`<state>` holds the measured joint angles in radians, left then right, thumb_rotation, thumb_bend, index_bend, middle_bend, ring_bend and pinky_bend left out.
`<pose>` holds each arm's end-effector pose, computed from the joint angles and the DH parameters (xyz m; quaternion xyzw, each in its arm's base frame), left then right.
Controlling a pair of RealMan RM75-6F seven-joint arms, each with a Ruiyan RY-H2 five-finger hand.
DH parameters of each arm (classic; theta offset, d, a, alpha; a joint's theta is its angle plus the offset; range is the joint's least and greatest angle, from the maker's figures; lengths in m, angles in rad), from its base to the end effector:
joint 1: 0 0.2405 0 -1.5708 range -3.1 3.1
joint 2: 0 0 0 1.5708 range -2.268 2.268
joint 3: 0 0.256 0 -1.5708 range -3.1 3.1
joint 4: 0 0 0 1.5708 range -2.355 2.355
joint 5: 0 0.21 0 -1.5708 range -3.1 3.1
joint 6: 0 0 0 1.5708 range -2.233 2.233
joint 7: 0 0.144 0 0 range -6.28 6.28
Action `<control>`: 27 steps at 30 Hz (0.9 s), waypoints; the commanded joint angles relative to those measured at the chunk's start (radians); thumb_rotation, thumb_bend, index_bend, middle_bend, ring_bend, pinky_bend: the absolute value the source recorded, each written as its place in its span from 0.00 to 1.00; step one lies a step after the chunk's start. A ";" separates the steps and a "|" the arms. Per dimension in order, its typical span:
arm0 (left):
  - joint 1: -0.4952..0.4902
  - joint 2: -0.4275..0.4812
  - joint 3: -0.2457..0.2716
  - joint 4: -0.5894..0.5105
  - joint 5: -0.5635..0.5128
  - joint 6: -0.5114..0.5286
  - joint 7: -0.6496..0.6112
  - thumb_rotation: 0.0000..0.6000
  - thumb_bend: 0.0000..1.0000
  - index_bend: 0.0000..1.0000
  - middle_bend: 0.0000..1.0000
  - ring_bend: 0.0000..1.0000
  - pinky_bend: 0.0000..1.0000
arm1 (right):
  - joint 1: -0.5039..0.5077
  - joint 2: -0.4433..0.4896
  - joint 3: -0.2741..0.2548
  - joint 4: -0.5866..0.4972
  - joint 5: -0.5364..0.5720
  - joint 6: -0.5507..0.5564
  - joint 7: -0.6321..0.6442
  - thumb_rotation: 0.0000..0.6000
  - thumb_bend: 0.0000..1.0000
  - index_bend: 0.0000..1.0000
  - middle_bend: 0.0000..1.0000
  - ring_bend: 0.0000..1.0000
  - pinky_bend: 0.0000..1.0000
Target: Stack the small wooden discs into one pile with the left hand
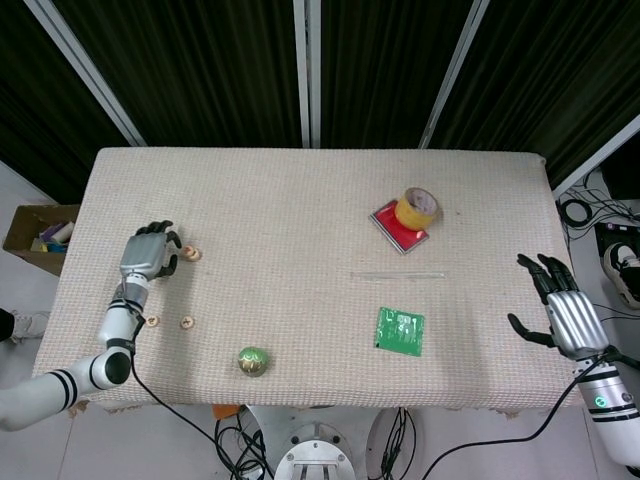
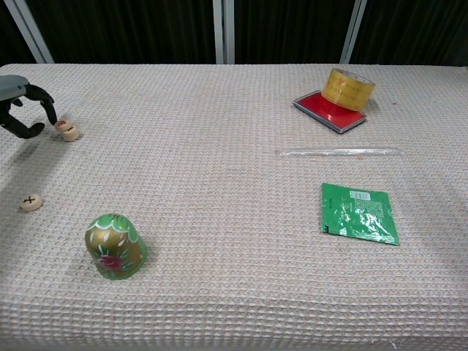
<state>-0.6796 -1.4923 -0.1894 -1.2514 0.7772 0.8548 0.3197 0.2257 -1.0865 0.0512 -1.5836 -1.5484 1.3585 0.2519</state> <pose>-0.2663 0.3755 0.0289 -0.6349 -0.4915 -0.2603 0.5363 -0.2923 -0.2240 0.1537 0.6181 -0.4297 0.4441 0.4860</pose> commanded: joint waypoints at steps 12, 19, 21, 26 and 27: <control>-0.008 0.002 0.003 -0.030 0.006 0.012 0.017 1.00 0.51 0.39 0.10 0.08 0.14 | -0.002 -0.003 -0.001 0.012 0.001 0.000 0.012 1.00 0.26 0.00 0.16 0.00 0.00; -0.009 0.004 0.005 -0.038 0.003 0.016 0.023 1.00 0.51 0.39 0.10 0.08 0.14 | 0.001 -0.005 -0.001 0.017 0.001 -0.004 0.018 1.00 0.26 0.00 0.16 0.00 0.00; -0.009 0.002 0.004 -0.034 0.001 0.023 0.023 1.00 0.51 0.39 0.10 0.08 0.14 | 0.000 -0.005 0.000 0.018 0.002 -0.003 0.018 1.00 0.26 0.00 0.16 0.00 0.00; 0.001 0.011 -0.004 -0.040 0.007 0.042 0.006 1.00 0.51 0.39 0.10 0.08 0.14 | 0.000 -0.004 -0.001 0.018 0.002 -0.005 0.018 1.00 0.26 0.00 0.16 0.00 0.00; 0.008 0.020 -0.005 -0.051 0.015 0.051 -0.002 1.00 0.51 0.39 0.10 0.08 0.14 | 0.000 -0.004 -0.001 0.018 0.002 -0.005 0.019 1.00 0.26 0.00 0.16 0.00 0.00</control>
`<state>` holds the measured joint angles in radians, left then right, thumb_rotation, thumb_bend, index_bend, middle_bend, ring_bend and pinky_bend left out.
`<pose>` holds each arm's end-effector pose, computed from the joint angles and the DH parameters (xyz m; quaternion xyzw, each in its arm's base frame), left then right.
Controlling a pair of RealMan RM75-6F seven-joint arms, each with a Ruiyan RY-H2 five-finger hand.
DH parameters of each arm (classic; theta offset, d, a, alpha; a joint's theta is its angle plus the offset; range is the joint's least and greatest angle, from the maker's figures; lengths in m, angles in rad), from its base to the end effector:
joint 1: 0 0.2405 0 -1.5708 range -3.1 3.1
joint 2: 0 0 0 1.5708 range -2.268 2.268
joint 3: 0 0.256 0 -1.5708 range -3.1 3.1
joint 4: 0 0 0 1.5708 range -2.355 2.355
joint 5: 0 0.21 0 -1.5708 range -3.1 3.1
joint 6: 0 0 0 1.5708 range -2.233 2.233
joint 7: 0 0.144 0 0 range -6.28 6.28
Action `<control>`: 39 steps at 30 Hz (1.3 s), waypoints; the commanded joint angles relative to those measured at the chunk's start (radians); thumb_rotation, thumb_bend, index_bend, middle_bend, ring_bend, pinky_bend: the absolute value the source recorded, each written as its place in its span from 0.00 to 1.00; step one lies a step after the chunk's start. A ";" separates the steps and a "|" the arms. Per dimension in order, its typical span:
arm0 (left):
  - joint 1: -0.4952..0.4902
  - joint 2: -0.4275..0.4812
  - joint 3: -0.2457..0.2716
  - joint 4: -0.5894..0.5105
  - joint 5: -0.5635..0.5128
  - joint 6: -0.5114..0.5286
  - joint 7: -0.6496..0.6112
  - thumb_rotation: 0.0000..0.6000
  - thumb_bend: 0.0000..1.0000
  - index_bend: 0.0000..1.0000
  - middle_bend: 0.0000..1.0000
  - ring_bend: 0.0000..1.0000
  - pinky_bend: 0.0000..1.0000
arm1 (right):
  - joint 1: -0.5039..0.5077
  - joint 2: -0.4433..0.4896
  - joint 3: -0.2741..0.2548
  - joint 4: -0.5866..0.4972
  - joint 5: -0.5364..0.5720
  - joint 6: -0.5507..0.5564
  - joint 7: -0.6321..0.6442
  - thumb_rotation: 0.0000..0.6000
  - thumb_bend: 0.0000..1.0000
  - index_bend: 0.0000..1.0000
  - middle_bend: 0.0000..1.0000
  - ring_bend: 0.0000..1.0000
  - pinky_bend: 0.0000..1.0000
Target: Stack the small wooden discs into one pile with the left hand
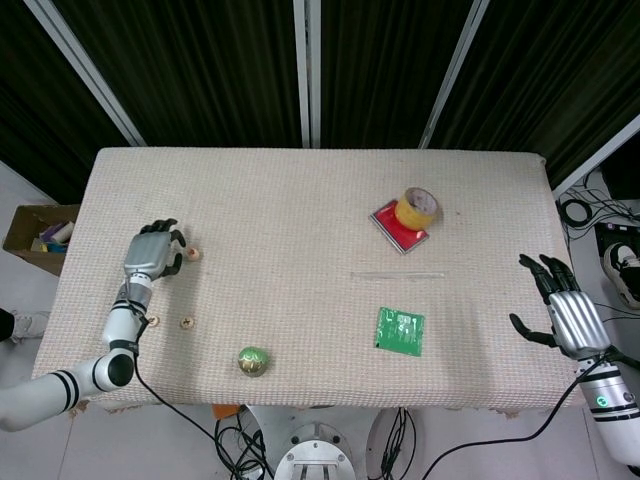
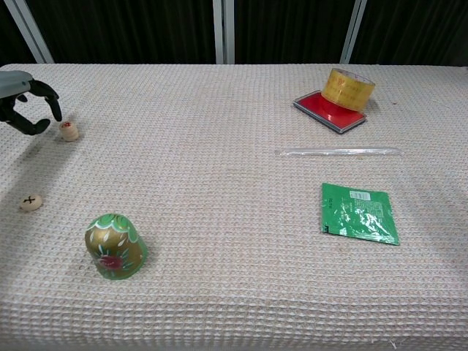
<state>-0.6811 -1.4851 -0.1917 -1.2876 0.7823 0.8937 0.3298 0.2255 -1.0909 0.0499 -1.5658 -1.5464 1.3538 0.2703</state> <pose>-0.2578 0.3741 0.0310 -0.6342 -0.4839 -0.2723 0.5381 -0.2964 -0.2244 0.1536 0.6162 -0.4339 0.4428 0.4858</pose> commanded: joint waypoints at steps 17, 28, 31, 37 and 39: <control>0.250 0.206 0.188 -0.267 0.324 0.241 -0.116 1.00 0.24 0.41 0.11 0.08 0.14 | 0.006 0.029 0.006 -0.029 -0.022 0.013 -0.024 1.00 0.26 0.00 0.16 0.00 0.00; 0.317 0.161 0.233 -0.248 0.393 0.244 -0.168 1.00 0.34 0.41 0.11 0.08 0.14 | 0.014 0.029 0.005 -0.047 -0.028 0.008 -0.042 1.00 0.26 0.00 0.16 0.00 0.00; 0.323 0.145 0.232 -0.231 0.390 0.233 -0.170 1.00 0.35 0.41 0.11 0.08 0.14 | 0.013 0.029 0.005 -0.048 -0.027 0.009 -0.042 1.00 0.26 0.00 0.16 0.00 0.00; 0.335 0.129 0.226 -0.212 0.384 0.228 -0.154 1.00 0.35 0.42 0.11 0.08 0.14 | 0.011 0.029 0.003 -0.045 -0.024 0.010 -0.039 1.00 0.26 0.00 0.16 0.00 0.00; 0.340 0.126 0.220 -0.210 0.384 0.230 -0.159 1.00 0.36 0.43 0.11 0.08 0.14 | 0.011 0.028 0.003 -0.045 -0.023 0.010 -0.039 1.00 0.26 0.00 0.16 0.00 0.00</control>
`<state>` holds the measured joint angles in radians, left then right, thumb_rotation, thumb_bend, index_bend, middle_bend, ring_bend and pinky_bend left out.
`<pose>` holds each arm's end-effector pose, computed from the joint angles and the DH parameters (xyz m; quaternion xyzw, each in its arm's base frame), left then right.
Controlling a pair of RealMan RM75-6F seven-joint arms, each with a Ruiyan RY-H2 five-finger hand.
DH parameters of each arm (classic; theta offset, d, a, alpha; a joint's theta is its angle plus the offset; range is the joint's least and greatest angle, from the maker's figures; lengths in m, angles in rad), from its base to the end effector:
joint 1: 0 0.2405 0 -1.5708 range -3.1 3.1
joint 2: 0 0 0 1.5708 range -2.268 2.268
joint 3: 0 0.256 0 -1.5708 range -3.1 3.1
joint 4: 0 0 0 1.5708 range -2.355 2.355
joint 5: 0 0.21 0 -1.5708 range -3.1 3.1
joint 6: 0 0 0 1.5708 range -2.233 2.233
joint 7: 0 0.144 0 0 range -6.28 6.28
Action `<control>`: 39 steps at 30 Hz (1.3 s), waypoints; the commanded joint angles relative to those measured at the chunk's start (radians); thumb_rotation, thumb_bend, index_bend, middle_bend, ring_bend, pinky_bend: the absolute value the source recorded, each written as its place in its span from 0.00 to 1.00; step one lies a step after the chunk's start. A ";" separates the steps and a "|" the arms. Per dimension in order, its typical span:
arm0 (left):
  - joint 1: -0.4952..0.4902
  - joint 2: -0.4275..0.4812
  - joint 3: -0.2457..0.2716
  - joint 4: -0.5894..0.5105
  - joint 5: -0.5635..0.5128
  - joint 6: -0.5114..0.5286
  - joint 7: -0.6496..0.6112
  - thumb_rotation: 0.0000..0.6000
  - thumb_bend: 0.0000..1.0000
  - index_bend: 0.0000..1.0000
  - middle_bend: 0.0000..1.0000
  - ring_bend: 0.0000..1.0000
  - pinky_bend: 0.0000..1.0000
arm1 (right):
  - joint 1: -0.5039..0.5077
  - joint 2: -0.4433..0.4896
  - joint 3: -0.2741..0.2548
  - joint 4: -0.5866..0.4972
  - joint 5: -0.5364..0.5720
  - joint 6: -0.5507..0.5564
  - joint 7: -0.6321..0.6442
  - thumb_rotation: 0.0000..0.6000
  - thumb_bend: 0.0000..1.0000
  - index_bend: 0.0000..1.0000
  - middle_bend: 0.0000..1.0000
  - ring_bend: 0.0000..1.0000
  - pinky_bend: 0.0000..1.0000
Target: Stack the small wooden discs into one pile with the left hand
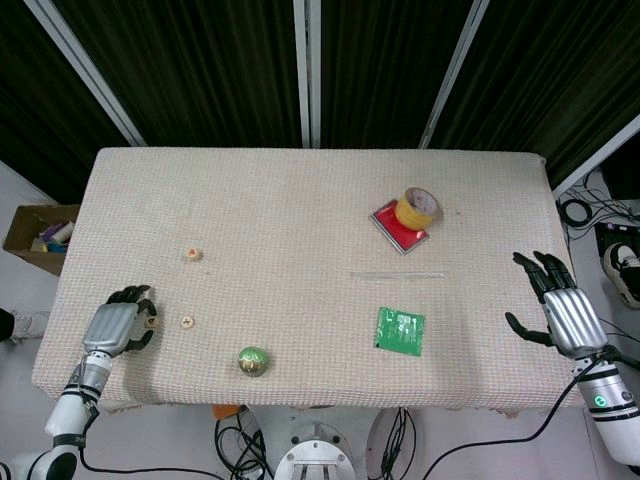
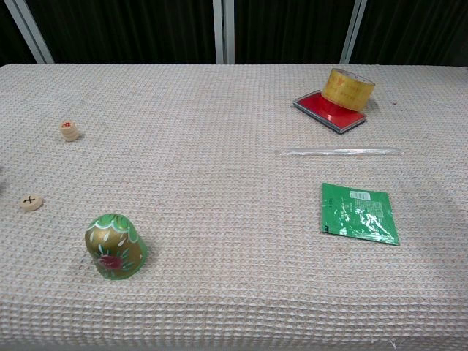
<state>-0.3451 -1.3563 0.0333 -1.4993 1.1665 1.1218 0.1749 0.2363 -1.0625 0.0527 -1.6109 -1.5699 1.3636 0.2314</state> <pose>-0.3173 0.2312 0.0442 -0.6576 -0.4890 -0.2557 0.5128 -0.2831 -0.2259 0.1581 0.6305 -0.4140 0.4466 0.4812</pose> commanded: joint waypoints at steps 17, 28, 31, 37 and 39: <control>0.013 -0.021 -0.040 0.023 0.011 0.010 0.014 1.00 0.43 0.52 0.13 0.08 0.14 | -0.001 -0.004 -0.001 0.005 0.003 0.000 0.005 1.00 0.26 0.00 0.16 0.00 0.00; -0.097 0.065 -0.171 -0.081 0.003 -0.053 0.011 1.00 0.44 0.50 0.13 0.08 0.14 | -0.003 -0.005 -0.002 0.006 0.000 0.007 0.007 1.00 0.26 0.00 0.16 0.00 0.00; -0.161 0.053 -0.217 -0.064 -0.037 -0.116 0.032 1.00 0.44 0.50 0.13 0.08 0.14 | -0.005 -0.009 -0.003 0.009 0.001 0.008 0.012 1.00 0.26 0.00 0.16 0.00 0.00; -0.274 -0.014 -0.269 0.027 -0.152 -0.221 0.095 1.00 0.44 0.49 0.13 0.08 0.14 | -0.012 -0.007 -0.008 0.007 0.001 0.012 0.008 1.00 0.26 0.00 0.16 0.00 0.00; -0.298 -0.041 -0.273 0.066 -0.186 -0.238 0.117 1.00 0.43 0.49 0.13 0.08 0.14 | -0.014 -0.007 -0.009 0.008 0.004 0.011 0.009 1.00 0.26 0.00 0.16 0.00 0.00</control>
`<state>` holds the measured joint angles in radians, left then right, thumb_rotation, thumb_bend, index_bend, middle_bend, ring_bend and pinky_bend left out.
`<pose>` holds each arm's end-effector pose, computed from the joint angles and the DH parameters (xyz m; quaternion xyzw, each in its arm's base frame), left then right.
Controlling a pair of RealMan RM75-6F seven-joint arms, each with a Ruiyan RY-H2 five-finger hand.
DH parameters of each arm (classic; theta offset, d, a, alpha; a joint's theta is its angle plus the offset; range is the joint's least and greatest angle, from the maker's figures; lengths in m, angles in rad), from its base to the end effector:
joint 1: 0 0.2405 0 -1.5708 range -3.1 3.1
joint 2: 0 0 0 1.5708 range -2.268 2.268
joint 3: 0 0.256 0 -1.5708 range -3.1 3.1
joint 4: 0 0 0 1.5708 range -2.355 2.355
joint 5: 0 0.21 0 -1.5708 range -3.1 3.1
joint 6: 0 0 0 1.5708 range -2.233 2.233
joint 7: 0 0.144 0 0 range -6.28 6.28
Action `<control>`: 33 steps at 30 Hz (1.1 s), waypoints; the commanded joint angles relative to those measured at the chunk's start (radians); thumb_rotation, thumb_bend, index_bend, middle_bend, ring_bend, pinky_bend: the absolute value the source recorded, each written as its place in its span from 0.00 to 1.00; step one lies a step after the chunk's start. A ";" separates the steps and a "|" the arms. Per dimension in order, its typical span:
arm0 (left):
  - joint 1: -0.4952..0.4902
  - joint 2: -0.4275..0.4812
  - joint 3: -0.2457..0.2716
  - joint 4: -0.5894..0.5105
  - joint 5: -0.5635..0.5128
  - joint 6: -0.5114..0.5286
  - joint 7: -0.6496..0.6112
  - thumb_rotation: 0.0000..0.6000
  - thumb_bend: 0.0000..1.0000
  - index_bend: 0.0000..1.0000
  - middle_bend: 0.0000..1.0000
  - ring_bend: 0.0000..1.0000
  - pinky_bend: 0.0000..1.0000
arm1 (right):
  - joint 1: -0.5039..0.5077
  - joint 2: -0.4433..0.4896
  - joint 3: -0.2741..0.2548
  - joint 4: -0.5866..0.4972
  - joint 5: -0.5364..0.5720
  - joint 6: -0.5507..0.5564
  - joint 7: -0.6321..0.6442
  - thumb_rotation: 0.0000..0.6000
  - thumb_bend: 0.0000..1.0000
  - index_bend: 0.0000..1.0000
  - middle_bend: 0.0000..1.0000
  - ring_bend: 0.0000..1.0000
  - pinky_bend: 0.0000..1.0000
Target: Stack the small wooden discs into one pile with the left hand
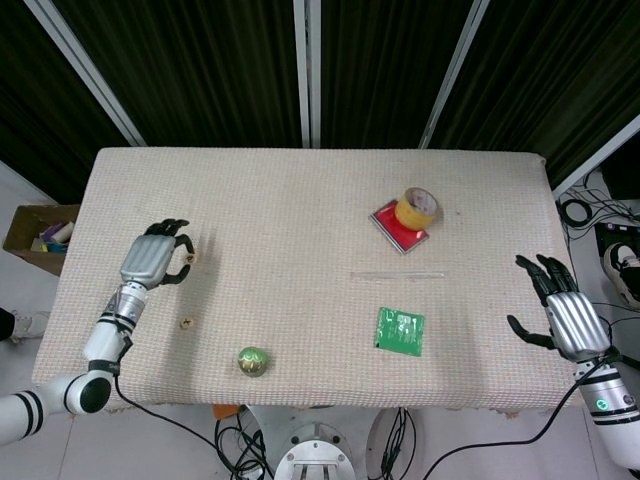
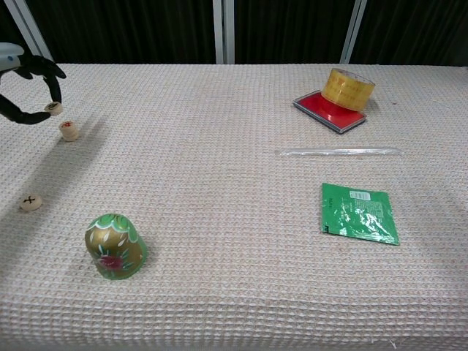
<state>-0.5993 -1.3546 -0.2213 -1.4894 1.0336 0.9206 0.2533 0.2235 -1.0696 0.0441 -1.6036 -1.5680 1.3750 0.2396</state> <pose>-0.2294 0.3505 0.0566 -0.6738 -0.4422 -0.3288 0.4922 -0.2874 -0.2208 0.1570 0.6249 -0.4203 0.4463 0.4834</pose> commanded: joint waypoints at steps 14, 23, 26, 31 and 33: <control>-0.084 -0.114 0.007 0.182 -0.156 -0.058 0.076 1.00 0.43 0.47 0.13 0.08 0.14 | 0.003 -0.008 0.003 0.013 0.010 -0.013 0.011 1.00 0.26 0.00 0.16 0.00 0.00; -0.100 -0.126 0.014 0.203 -0.183 -0.068 0.088 1.00 0.43 0.47 0.13 0.08 0.14 | -0.001 -0.005 0.003 0.012 0.012 -0.007 0.010 1.00 0.26 0.00 0.16 0.00 0.00; -0.103 -0.123 0.018 0.201 -0.193 -0.065 0.097 1.00 0.43 0.46 0.13 0.08 0.14 | -0.003 -0.006 0.003 0.014 0.014 -0.007 0.014 1.00 0.26 0.00 0.16 0.00 0.00; -0.106 -0.120 0.022 0.199 -0.207 -0.061 0.107 1.00 0.42 0.46 0.13 0.08 0.14 | -0.002 -0.009 0.003 0.019 0.012 -0.008 0.018 1.00 0.26 0.00 0.16 0.00 0.00; -0.107 -0.120 0.023 0.198 -0.211 -0.059 0.109 1.00 0.42 0.46 0.13 0.08 0.14 | -0.002 -0.009 0.003 0.019 0.012 -0.007 0.019 1.00 0.26 0.00 0.16 0.00 0.00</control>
<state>-0.7061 -1.4745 -0.1989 -1.2906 0.8234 0.8610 0.3620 0.2215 -1.0788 0.0475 -1.5841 -1.5563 1.3678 0.2585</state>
